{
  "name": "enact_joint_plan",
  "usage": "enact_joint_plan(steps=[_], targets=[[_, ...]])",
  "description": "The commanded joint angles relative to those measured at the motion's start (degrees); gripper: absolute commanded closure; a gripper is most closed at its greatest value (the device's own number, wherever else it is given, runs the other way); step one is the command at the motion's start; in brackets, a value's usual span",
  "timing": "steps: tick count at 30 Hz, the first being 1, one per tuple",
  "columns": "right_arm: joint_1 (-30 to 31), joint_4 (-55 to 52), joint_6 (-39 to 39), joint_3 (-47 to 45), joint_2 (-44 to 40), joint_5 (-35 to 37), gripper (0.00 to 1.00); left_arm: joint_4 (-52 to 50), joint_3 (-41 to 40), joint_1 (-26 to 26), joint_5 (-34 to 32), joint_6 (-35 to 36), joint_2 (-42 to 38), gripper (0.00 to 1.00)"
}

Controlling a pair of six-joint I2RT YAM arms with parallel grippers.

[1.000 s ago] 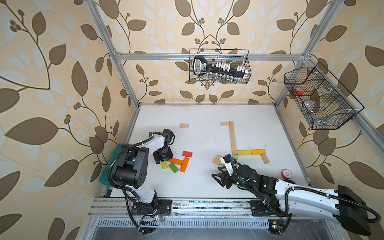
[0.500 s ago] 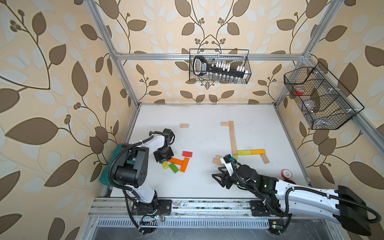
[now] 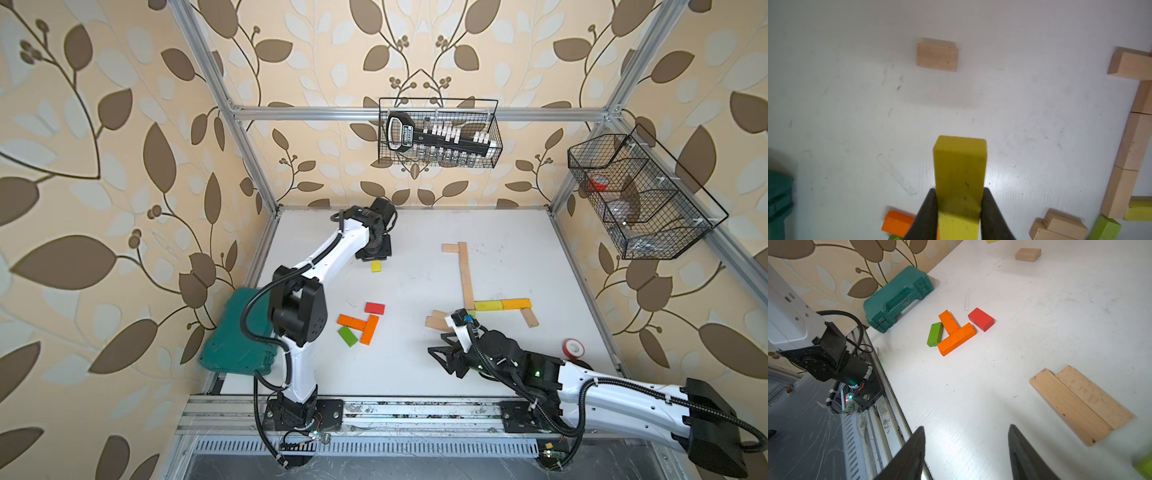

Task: Assemble a giraffe with building blocks
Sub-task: Assemble the building block at the center of the board.

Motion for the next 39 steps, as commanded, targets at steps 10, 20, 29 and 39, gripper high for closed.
enact_joint_plan(steps=[10, 20, 29, 39], targets=[[0.19, -2.33, 0.15, 2.45, 0.79, 2.42, 0.40, -11.77, 26.26, -0.70, -3.47, 6.35, 24.87, 0.83], [0.19, -2.00, -0.57, 2.99, 1.94, 2.02, 0.40, -14.30, 29.19, 0.10, -4.45, 5.49, 27.21, 0.38], [0.27, -2.12, -1.09, 3.08, 1.93, 2.08, 0.41, -9.68, 18.35, 0.23, -2.28, 4.59, 18.41, 0.32], [0.21, -2.69, -1.44, 3.10, 1.42, 2.06, 0.42, -11.73, 22.56, 1.49, -0.35, 4.40, 24.64, 0.41]])
